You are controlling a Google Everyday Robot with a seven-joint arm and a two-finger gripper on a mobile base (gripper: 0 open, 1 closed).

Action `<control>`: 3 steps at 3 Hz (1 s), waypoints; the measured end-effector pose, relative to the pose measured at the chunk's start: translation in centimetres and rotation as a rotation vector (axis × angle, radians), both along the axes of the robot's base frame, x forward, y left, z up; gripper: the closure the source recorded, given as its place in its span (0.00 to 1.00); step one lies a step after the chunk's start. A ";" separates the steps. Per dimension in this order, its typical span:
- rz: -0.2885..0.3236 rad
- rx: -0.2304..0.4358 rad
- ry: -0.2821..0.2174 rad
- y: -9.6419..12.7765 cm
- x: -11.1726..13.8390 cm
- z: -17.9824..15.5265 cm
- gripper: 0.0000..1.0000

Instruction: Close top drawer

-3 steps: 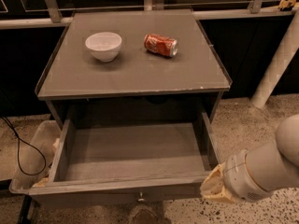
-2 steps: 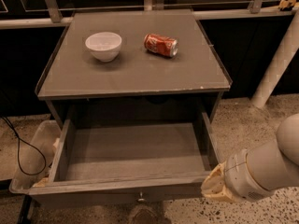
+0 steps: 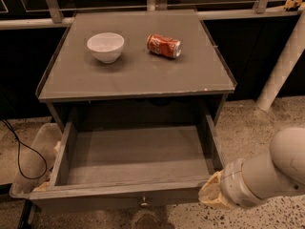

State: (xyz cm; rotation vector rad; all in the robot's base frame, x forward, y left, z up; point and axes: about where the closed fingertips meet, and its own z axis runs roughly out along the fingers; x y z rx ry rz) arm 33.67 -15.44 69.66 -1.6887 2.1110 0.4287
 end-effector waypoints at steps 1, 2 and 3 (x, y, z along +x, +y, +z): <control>-0.047 0.016 -0.003 0.7 1.4 -3.6 1.00; -0.073 0.022 -0.010 1.3 2.2 -6.1 1.00; -0.078 0.022 -0.018 1.3 2.5 -6.2 0.82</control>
Offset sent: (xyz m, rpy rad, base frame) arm 0.0324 0.0190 -0.0935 0.0337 -0.0136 -0.1078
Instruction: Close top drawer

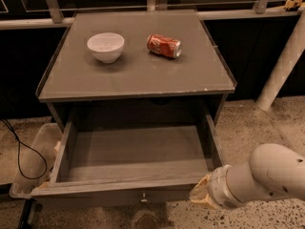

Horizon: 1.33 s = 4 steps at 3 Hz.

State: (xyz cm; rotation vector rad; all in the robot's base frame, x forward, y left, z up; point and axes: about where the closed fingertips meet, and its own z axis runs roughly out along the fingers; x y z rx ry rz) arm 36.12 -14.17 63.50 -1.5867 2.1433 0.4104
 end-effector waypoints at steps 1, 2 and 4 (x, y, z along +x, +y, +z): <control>0.000 0.000 0.000 0.0 0.0 0.0 0.58; 0.000 0.000 0.000 0.0 0.0 0.0 0.35; -0.006 -0.002 -0.034 0.2 0.8 0.4 0.00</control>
Offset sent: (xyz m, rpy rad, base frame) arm 0.0000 0.0000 0.0000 0.0000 0.0000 0.0000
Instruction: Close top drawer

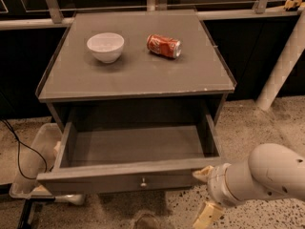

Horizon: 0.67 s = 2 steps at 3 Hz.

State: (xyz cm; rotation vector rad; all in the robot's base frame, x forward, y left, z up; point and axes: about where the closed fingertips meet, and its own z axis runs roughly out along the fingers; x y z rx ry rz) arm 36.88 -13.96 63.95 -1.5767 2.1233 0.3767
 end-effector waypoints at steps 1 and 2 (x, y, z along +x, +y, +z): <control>0.026 0.016 -0.137 2.1 4.6 2.7 0.18; 0.030 0.024 -0.257 3.4 9.9 6.0 0.42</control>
Offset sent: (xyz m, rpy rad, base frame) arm 0.1654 0.0491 0.1015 0.0356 -0.4013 0.0288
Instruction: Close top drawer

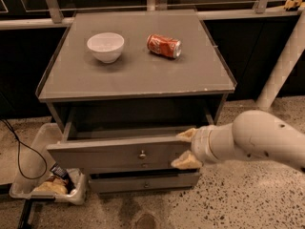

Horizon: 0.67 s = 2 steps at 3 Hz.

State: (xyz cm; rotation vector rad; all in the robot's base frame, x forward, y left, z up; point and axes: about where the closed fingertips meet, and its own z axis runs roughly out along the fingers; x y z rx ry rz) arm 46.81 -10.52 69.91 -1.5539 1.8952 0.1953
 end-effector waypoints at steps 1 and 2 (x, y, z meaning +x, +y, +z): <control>-0.024 -0.022 -0.058 0.0 5.1 1.7 0.65; -0.043 -0.020 -0.041 -0.9 5.9 0.8 0.88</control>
Offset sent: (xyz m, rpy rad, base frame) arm 0.0627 -0.0434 -0.0050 -0.0098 -0.0173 -0.0979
